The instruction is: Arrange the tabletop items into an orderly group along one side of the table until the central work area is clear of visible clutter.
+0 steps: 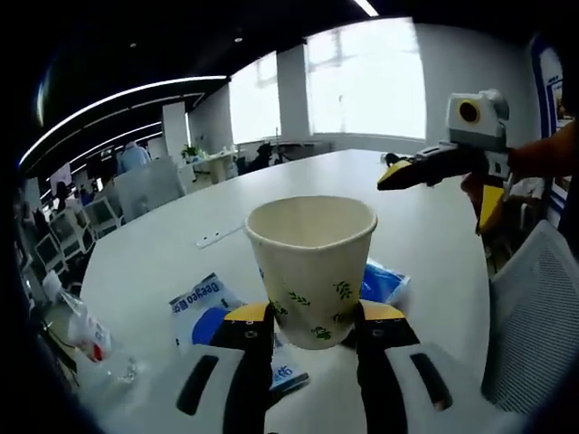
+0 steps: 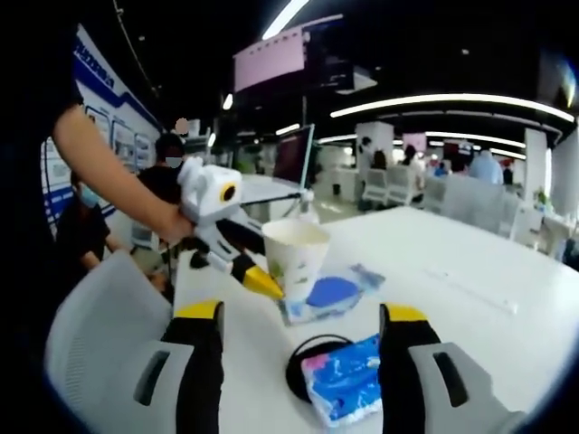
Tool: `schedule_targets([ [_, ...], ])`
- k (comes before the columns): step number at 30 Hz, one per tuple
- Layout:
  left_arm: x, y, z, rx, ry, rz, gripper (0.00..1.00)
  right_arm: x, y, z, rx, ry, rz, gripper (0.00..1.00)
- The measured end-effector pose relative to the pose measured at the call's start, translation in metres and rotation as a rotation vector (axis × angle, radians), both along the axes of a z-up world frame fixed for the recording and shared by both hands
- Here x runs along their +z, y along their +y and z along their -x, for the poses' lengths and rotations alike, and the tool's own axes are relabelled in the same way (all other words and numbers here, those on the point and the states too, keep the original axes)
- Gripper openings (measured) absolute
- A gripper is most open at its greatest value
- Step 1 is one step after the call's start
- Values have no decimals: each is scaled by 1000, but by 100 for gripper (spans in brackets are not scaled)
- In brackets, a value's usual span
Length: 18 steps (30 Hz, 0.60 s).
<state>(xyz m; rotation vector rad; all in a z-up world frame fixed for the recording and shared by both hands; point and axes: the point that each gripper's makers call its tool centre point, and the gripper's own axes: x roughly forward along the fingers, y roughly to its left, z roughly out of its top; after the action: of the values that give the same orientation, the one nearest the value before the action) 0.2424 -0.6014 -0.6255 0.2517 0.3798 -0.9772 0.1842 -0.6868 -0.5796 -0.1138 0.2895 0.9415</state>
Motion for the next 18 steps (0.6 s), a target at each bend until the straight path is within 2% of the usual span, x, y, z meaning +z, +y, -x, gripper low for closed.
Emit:
schedule_targets([
  [4, 2, 8, -6, 28, -13, 7, 34, -3, -4, -2, -19, 10, 4, 76],
  [13, 7, 18, -16, 64, -28, 23, 34, -7, -10, 0, -39, 26, 9, 83],
  [18, 8, 23, -20, 78, -35, 23, 34, -10, -13, 1, -59, 63, -10, 91],
])
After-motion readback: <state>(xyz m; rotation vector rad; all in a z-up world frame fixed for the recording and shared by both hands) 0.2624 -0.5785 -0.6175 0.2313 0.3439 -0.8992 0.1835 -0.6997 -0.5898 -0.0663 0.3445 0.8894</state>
